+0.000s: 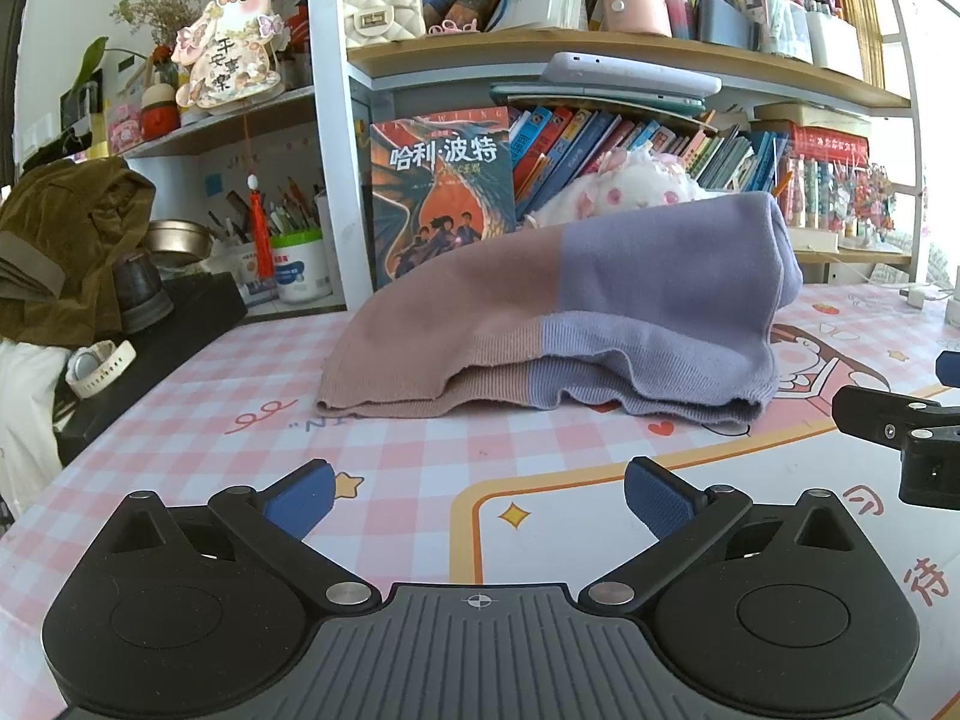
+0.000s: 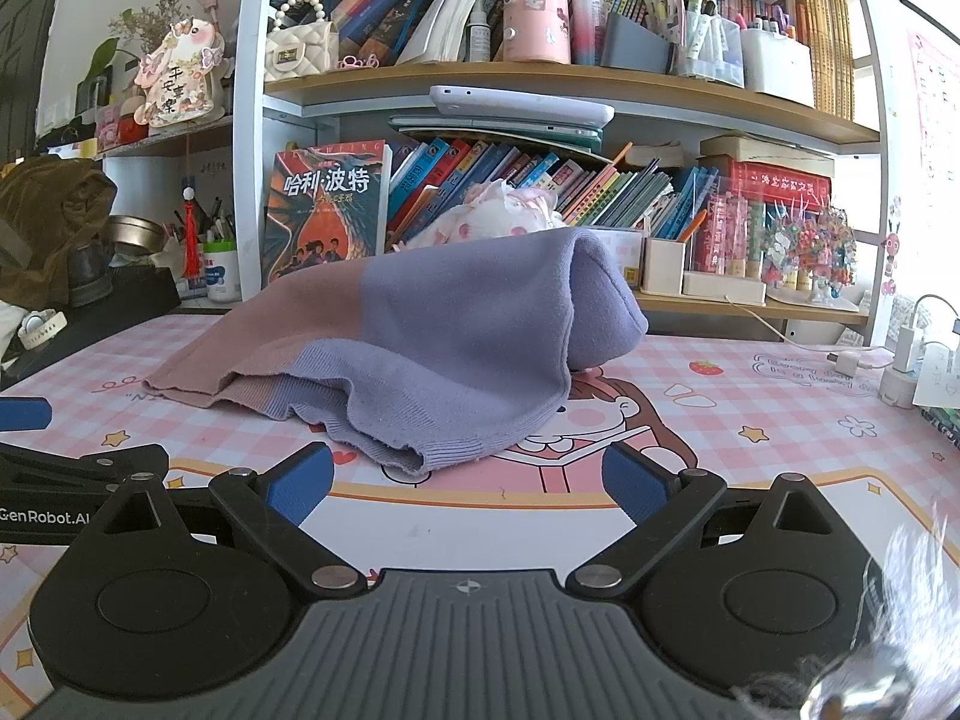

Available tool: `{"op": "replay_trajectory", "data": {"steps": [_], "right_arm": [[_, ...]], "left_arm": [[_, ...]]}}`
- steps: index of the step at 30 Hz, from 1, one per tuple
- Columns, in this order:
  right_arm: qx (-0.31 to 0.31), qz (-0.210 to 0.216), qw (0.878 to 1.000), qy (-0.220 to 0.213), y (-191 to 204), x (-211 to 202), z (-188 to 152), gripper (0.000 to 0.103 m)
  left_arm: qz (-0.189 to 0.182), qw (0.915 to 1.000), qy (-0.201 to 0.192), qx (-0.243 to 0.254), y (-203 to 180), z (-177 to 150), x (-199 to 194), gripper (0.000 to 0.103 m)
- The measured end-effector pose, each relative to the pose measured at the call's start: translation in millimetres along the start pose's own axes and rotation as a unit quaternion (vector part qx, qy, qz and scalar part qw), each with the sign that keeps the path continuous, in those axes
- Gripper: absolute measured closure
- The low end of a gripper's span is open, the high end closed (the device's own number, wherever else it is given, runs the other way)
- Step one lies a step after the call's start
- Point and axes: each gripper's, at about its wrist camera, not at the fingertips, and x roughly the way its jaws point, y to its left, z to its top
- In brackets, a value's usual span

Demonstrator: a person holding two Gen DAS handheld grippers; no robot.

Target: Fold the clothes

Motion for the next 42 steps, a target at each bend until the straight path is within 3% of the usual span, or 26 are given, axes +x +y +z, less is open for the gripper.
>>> {"op": "replay_trajectory", "data": {"steps": [42], "right_arm": [[0.0, 0.0, 1.0, -0.002, 0.5, -0.5, -0.2, 0.006]], "left_arm": [[0.004, 1.0, 0.005, -0.005, 1.3, -0.9, 0.0, 0.0]]}}
